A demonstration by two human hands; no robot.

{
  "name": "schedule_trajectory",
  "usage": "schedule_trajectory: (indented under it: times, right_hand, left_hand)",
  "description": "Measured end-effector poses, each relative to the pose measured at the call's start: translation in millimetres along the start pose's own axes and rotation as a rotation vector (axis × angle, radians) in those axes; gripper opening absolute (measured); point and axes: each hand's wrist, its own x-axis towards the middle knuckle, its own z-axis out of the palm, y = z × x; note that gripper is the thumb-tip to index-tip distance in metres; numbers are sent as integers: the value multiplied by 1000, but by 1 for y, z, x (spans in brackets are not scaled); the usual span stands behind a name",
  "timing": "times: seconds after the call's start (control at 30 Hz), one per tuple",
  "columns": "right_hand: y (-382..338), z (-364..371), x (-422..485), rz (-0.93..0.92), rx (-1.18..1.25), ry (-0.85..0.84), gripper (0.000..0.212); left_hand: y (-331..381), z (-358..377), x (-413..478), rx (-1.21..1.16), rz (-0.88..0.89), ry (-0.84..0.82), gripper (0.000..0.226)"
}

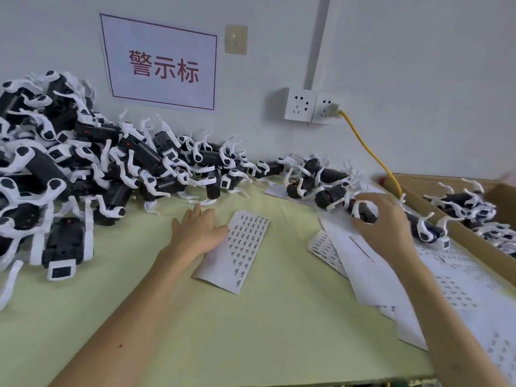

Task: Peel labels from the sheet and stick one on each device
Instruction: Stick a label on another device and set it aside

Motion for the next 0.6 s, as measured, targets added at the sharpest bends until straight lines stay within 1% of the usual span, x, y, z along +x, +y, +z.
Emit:
schedule_trajectory:
  times: [0.03, 0.07, 0.1, 0.17, 0.2, 0.23, 0.3, 0.37, 0.47, 0.5, 0.6]
  right_hand:
    - [19, -11, 8, 88, -170, 39, 55]
    - [38, -21, 15, 166, -305, 38, 67]
    - [54, -29, 20, 223, -398, -2, 75]
    - [81, -39, 26, 299, -448, -147, 80]
    - [93, -39, 28, 310, -455, -202, 78]
    - [104, -39, 28, 303, -482, -213, 75]
    - [118, -42, 33, 269, -534, -154, 70]
    - [126, -48, 41, 259, -559, -143, 72]
    - [140, -62, 58, 259, -561, -180, 77]
    - [143, -65, 63, 271, -522, -179, 73]
    - [147, -72, 69, 230, -436, -98, 45]
  left_hand:
    - [0, 1, 0, 16, 0, -7, 53]
    - [0, 1, 1, 27, -1, -10, 50]
    - [0, 2, 1, 34, -2, -10, 47]
    - [-1, 2, 2, 40, -1, -11, 44]
    - [-1, 3, 2, 42, 2, -12, 44]
    - [-1, 3, 1, 43, 5, -13, 44]
    - [-1, 2, 1, 46, 8, -10, 44]
    - [-2, 2, 0, 48, 6, -11, 45]
    - [-1, 3, 0, 53, 8, -11, 46]
    - [-1, 3, 0, 55, 8, -14, 47]
    - [-2, 3, 0, 56, 9, -10, 49]
